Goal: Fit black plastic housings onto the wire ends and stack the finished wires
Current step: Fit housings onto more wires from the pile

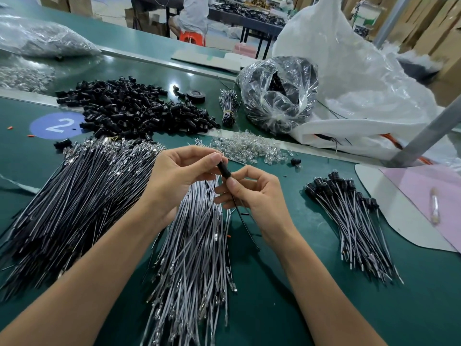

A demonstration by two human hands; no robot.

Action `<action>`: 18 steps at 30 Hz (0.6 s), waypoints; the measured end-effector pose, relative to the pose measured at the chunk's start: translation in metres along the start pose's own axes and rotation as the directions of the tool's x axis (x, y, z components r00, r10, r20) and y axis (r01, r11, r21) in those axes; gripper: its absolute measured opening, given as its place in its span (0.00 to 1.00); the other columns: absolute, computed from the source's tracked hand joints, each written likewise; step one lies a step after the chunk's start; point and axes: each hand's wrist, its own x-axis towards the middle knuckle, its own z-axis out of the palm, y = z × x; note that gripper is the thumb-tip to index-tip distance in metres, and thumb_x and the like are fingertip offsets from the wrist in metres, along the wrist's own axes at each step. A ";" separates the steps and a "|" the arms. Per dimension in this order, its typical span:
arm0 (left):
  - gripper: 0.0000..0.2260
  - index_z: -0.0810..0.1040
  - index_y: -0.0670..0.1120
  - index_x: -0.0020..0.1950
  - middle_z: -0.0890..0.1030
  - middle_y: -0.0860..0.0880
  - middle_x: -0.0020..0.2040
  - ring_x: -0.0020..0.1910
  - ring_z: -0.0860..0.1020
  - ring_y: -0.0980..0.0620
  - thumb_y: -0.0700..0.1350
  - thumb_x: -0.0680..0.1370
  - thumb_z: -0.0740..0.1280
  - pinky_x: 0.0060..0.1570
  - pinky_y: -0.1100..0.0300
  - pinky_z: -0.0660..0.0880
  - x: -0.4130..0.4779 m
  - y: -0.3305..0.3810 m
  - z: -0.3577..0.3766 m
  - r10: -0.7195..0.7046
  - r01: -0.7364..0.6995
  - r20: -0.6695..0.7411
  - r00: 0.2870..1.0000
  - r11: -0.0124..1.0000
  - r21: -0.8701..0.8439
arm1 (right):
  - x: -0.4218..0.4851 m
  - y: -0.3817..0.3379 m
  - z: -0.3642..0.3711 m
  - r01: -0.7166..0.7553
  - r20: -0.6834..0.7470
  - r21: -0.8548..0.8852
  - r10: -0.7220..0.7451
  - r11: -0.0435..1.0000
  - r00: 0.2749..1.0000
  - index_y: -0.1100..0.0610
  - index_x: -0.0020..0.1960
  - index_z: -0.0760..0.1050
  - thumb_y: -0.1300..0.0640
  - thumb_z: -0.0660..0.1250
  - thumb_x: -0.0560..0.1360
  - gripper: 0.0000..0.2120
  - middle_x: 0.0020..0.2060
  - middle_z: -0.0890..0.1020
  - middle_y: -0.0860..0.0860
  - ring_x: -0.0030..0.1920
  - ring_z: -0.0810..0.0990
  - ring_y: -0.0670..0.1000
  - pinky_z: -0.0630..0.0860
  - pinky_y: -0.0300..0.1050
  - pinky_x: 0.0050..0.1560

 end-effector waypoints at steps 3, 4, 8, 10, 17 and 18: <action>0.08 0.84 0.43 0.40 0.86 0.43 0.40 0.37 0.84 0.51 0.44 0.63 0.75 0.38 0.64 0.80 0.001 -0.001 0.001 -0.023 0.021 -0.034 0.999 0.999 -0.050 | 0.001 0.000 0.001 0.024 -0.019 -0.005 -0.024 1.000 1.000 0.61 0.41 0.74 0.69 0.64 0.78 0.08 0.35 0.85 0.55 0.32 0.84 0.53 0.79 0.41 0.33; 0.08 0.85 0.43 0.39 0.86 0.43 0.40 0.37 0.84 0.51 0.44 0.63 0.75 0.38 0.64 0.79 0.001 -0.001 0.001 -0.026 0.024 -0.038 0.999 0.998 -0.058 | 0.001 0.001 0.001 0.026 -0.020 -0.006 -0.026 1.000 0.999 0.60 0.41 0.74 0.69 0.64 0.78 0.09 0.35 0.85 0.54 0.32 0.84 0.53 0.79 0.41 0.33; 0.08 0.84 0.43 0.41 0.86 0.43 0.42 0.39 0.84 0.51 0.44 0.65 0.74 0.39 0.65 0.79 0.001 -0.001 -0.001 -0.022 0.021 -0.009 1.000 0.998 -0.060 | 0.000 0.002 0.001 0.014 -0.001 0.009 -0.014 1.000 1.000 0.60 0.41 0.74 0.68 0.64 0.78 0.09 0.36 0.85 0.55 0.33 0.84 0.53 0.79 0.41 0.33; 0.08 0.84 0.42 0.44 0.86 0.44 0.44 0.40 0.84 0.51 0.43 0.67 0.72 0.41 0.64 0.79 0.001 -0.001 -0.001 -0.011 0.012 0.011 1.000 0.999 -0.045 | 0.000 0.002 0.001 0.014 0.009 0.011 -0.014 1.000 1.000 0.60 0.41 0.74 0.68 0.64 0.78 0.08 0.36 0.85 0.55 0.33 0.84 0.53 0.79 0.41 0.34; 0.05 0.82 0.40 0.48 0.86 0.45 0.44 0.43 0.83 0.51 0.38 0.74 0.69 0.43 0.64 0.79 0.000 -0.002 0.000 0.010 -0.010 -0.005 1.000 0.999 0.032 | 0.000 0.006 0.002 0.063 -0.047 -0.077 -0.066 0.995 0.997 0.63 0.43 0.77 0.68 0.68 0.76 0.03 0.37 0.85 0.57 0.34 0.85 0.54 0.79 0.42 0.34; 0.05 0.82 0.40 0.48 0.86 0.45 0.44 0.43 0.83 0.51 0.37 0.74 0.69 0.43 0.63 0.80 0.000 -0.002 0.000 0.011 -0.011 -0.012 1.000 0.999 0.038 | 0.000 0.007 0.002 0.070 -0.057 -0.094 -0.076 0.993 0.995 0.64 0.44 0.78 0.67 0.69 0.76 0.03 0.37 0.85 0.58 0.34 0.85 0.54 0.79 0.42 0.35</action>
